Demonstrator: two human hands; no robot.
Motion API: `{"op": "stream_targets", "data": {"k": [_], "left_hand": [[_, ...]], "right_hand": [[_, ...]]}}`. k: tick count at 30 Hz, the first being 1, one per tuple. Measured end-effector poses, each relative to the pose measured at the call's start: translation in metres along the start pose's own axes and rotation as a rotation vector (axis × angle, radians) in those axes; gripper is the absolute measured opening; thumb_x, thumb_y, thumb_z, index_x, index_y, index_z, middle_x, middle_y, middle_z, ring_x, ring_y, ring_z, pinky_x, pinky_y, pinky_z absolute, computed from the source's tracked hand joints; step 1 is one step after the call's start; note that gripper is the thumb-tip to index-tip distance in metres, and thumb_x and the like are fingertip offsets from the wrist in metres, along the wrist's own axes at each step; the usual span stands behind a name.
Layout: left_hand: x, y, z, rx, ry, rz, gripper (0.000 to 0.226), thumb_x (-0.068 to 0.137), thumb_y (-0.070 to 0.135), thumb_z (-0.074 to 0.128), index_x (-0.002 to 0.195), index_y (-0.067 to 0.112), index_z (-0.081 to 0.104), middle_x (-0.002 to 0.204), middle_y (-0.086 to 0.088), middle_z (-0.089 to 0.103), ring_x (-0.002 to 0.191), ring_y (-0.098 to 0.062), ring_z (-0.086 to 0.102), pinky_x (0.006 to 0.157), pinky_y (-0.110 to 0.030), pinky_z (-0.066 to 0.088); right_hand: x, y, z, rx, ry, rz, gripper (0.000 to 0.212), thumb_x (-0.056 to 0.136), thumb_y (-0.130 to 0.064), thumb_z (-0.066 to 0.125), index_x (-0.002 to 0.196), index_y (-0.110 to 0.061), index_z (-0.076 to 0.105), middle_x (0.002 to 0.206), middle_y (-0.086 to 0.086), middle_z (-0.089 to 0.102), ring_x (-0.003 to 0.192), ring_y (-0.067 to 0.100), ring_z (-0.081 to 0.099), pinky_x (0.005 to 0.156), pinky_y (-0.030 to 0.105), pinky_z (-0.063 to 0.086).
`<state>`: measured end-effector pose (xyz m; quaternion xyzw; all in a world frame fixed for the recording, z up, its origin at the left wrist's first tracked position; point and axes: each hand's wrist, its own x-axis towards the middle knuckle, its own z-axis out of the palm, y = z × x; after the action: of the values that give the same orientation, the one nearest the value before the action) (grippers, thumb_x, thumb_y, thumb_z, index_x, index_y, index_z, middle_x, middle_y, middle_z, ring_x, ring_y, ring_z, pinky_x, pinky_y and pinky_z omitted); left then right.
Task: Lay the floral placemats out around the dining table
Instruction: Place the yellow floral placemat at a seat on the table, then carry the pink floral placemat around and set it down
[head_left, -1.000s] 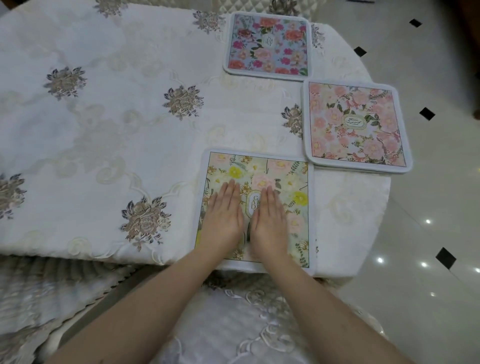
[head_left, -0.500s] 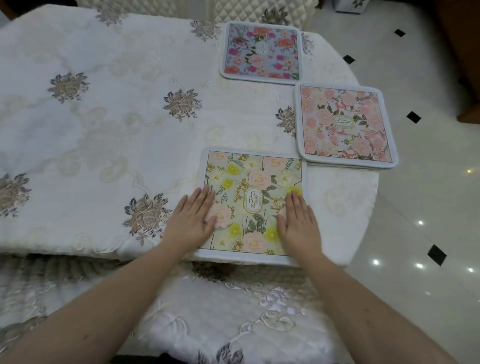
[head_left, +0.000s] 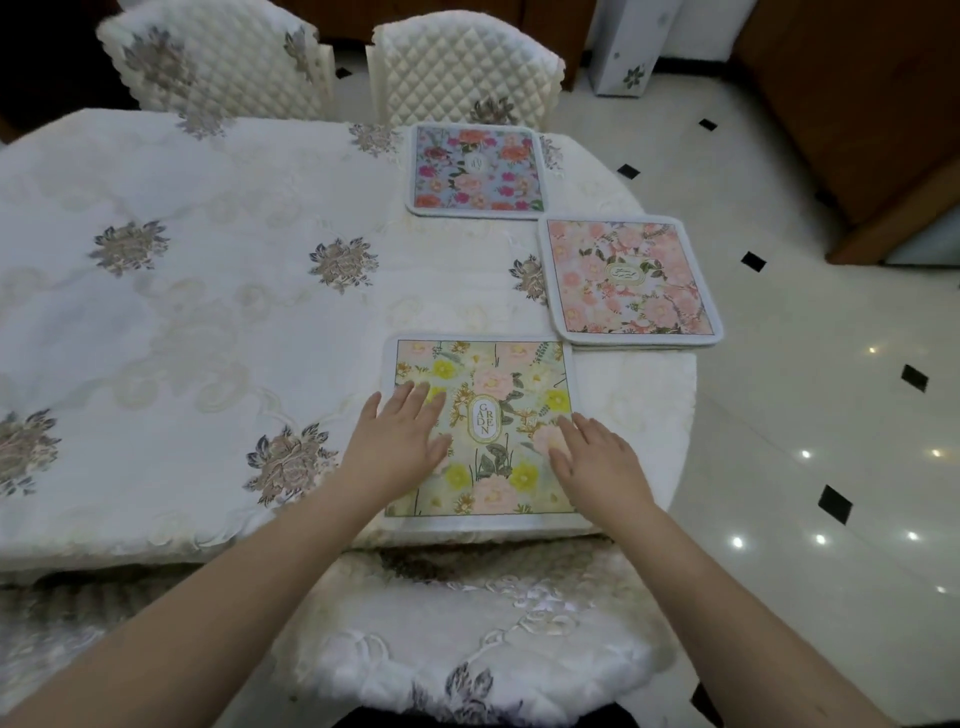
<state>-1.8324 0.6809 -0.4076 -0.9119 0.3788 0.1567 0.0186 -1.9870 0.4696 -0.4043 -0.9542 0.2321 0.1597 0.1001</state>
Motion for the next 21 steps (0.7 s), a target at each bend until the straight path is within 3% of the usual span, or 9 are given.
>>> {"op": "stream_targets", "data": {"k": [7,10,13,15,21], "left_hand": [[-0.004,0.048,-0.045,0.016,0.073,0.131,0.063,0.101,0.055,0.014,0.157,0.027,0.007,0.166,0.001,0.004,0.152,-0.018,-0.003,0.12,-0.054,0.001],[-0.005,0.069,-0.059,0.015,0.101,0.174,0.062,0.101,0.054,0.012,0.157,0.027,0.007,0.166,0.002,0.002,0.152,-0.017,-0.004,0.121,-0.053,-0.001],[-0.004,0.086,-0.067,0.025,0.123,0.199,0.075,0.09,0.058,-0.007,0.157,0.028,0.006,0.166,0.002,0.002,0.152,-0.018,-0.004,0.121,-0.051,-0.001],[-0.004,0.098,-0.069,0.017,0.119,0.215,0.085,0.08,0.058,-0.015,0.157,0.028,0.005,0.166,0.001,0.0,0.152,-0.018,-0.005,0.122,-0.048,-0.002],[-0.005,0.149,-0.071,0.038,0.133,0.198,0.085,0.079,0.058,-0.016,0.157,0.029,0.004,0.166,0.002,0.001,0.152,-0.018,-0.004,0.12,-0.048,-0.002]], "right_hand": [[-0.038,-0.004,-0.032,0.011,0.097,0.061,0.057,0.103,-0.045,0.015,0.156,-0.023,0.013,0.164,0.001,0.01,0.15,0.02,0.008,0.12,0.038,0.007],[-0.052,0.003,-0.044,0.01,0.163,0.09,0.073,0.091,-0.051,-0.004,0.156,-0.024,0.014,0.164,0.001,0.012,0.15,0.02,0.009,0.12,0.037,0.007],[-0.061,0.017,-0.051,0.017,0.213,0.113,0.085,0.081,-0.053,-0.012,0.155,-0.024,0.015,0.163,0.001,0.014,0.15,0.02,0.011,0.12,0.037,0.008],[-0.067,0.029,-0.054,0.018,0.251,0.124,0.085,0.081,-0.053,-0.011,0.155,-0.023,0.018,0.163,0.002,0.018,0.15,0.02,0.014,0.119,0.038,0.01],[-0.081,0.073,-0.051,0.036,0.295,0.166,0.074,0.09,-0.048,0.004,0.151,-0.018,0.032,0.157,0.007,0.033,0.146,0.025,0.028,0.116,0.043,0.023]]}}
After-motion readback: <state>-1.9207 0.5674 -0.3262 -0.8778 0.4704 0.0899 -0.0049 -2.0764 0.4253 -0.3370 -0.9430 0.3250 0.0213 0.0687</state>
